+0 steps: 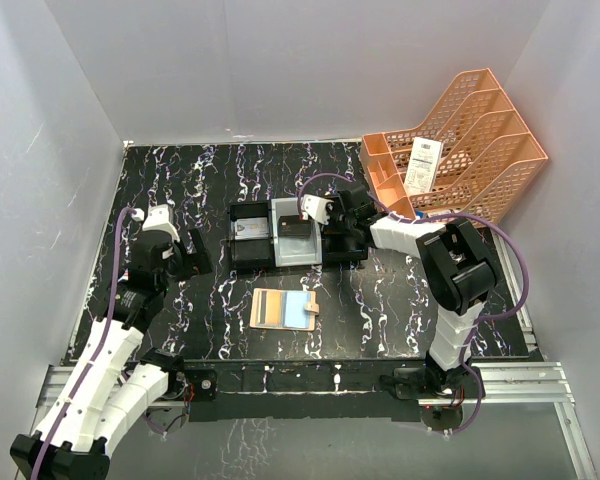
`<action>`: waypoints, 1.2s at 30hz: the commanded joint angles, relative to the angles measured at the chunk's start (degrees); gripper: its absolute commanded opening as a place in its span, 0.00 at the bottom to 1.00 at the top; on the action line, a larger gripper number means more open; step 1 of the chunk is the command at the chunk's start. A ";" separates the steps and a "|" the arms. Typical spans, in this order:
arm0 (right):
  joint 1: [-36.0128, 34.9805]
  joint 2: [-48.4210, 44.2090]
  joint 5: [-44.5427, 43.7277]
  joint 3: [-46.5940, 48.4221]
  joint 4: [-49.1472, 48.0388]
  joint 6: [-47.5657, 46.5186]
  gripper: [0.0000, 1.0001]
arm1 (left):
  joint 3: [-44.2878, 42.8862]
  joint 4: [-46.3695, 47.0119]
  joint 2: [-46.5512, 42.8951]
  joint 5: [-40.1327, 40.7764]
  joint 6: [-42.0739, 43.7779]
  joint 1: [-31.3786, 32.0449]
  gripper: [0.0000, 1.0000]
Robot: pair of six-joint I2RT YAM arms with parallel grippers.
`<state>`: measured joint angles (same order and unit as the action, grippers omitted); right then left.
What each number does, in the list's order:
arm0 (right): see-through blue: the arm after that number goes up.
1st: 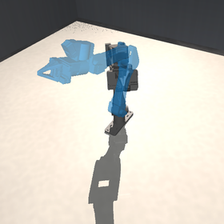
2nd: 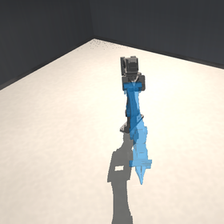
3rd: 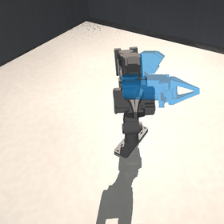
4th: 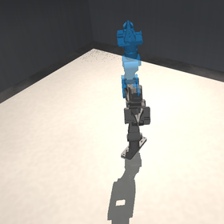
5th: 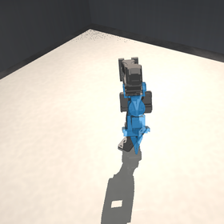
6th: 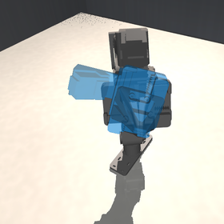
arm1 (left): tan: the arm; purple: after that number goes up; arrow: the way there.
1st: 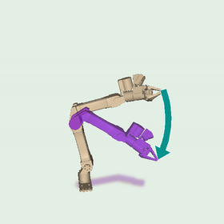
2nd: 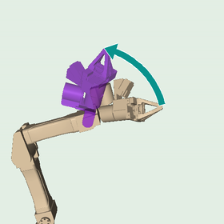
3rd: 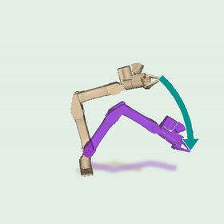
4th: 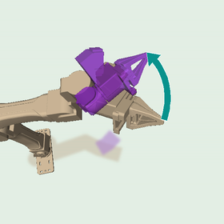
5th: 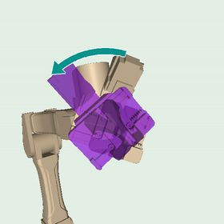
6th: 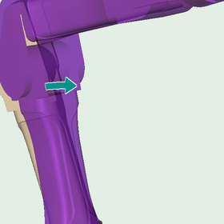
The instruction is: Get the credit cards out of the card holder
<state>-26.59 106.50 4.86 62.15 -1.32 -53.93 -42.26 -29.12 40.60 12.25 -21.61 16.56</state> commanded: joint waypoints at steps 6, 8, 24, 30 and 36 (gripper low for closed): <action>0.23 -1.17 2.25 1.84 1.57 -0.99 0.19 | 0.07 1.04 0.78 -1.40 0.78 -0.45 0.99; 0.22 -0.90 1.76 2.19 2.15 -0.99 0.20 | 0.07 1.00 1.02 -1.52 0.78 -0.47 0.99; 0.42 -1.37 2.45 3.76 3.61 1.34 0.27 | 0.05 1.38 2.33 -3.73 1.21 -0.47 0.99; 0.57 -2.61 2.86 4.05 4.48 1.72 0.32 | 0.24 1.62 2.29 -4.41 1.39 -0.47 0.99; 0.66 -5.70 3.08 4.51 3.67 5.50 0.33 | 0.22 1.78 2.64 -5.12 1.48 -0.41 0.99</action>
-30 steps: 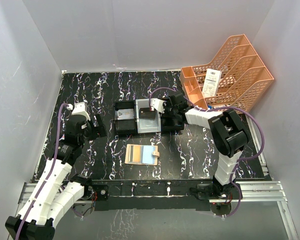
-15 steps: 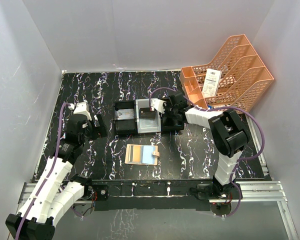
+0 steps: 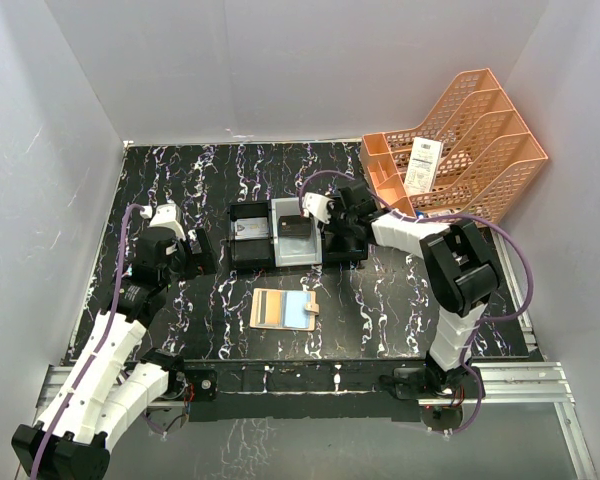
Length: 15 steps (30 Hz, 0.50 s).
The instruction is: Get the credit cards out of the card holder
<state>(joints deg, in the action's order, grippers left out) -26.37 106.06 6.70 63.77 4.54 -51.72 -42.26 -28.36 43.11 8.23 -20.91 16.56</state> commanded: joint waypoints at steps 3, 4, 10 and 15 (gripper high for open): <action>0.48 -9.94 2.22 2.07 -5.56 7.92 0.33 | 0.25 1.03 0.13 -1.26 0.87 -0.43 0.99; 0.45 -11.43 2.58 1.55 -6.61 9.59 0.33 | 0.18 1.07 0.13 -1.28 0.87 -0.41 0.99; 0.50 -20.65 2.32 -3.14 -13.71 24.04 0.38 | 0.33 1.19 -0.46 -1.09 0.87 -0.43 0.99; 0.46 -28.52 -8.11 -6.82 -17.99 43.86 0.77 | 0.27 1.20 -0.97 -0.74 0.87 -0.47 0.99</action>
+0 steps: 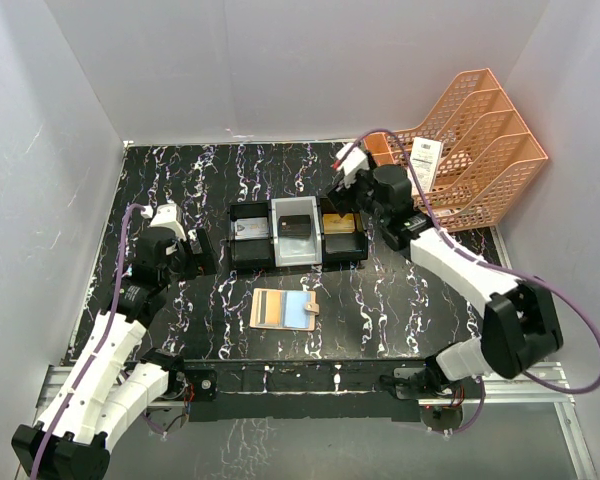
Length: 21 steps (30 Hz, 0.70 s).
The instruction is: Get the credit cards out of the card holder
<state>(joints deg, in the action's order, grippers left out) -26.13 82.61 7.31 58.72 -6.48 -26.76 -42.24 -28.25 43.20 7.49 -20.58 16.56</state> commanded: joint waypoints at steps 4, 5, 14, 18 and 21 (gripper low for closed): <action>0.22 -8.25 -18.49 1.36 1.30 32.97 0.98 | 0.35 1.03 -1.44 0.37 0.36 -0.47 0.99; 0.20 -8.92 -18.36 2.15 3.42 35.42 0.98 | 0.30 1.01 -1.45 0.38 0.29 -0.47 0.99; 0.25 -24.34 -0.07 -11.26 -4.21 63.01 0.98 | 0.23 0.87 -1.89 0.94 -0.08 -0.39 0.99; 0.16 -26.08 9.34 -21.37 -14.22 82.86 0.98 | 0.31 0.72 -1.76 1.33 -0.32 -0.46 0.99; -3.67 -21.40 16.65 -21.37 -15.72 86.85 0.98 | 0.16 0.21 -1.02 2.01 -0.60 -0.44 0.99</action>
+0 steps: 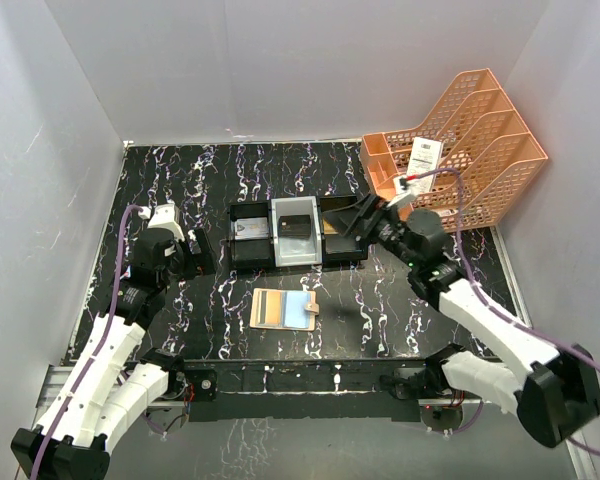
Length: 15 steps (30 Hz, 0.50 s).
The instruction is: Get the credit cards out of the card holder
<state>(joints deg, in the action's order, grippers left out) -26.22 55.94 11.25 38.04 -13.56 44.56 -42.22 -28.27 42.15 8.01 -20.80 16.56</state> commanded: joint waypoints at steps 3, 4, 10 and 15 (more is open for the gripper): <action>-11.21 7.82 4.97 1.69 0.36 13.22 0.98 | 0.03 -0.17 0.71 2.07 -0.63 -0.41 0.99; -13.25 8.83 2.58 2.36 2.68 13.01 0.98 | -0.10 -0.32 0.88 2.30 -0.69 -0.46 0.99; -24.50 17.38 -7.32 8.60 12.73 12.96 0.97 | -0.31 -0.91 0.61 4.11 -1.21 -0.45 0.99; -32.18 25.22 -16.73 15.35 19.88 14.33 0.89 | -0.26 -1.05 0.52 4.76 -1.44 -0.42 0.99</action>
<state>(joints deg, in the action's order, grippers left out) -53.91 77.43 4.82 46.98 0.36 56.97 -42.22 -28.47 43.31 10.94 -21.89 16.56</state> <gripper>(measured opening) 0.933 0.985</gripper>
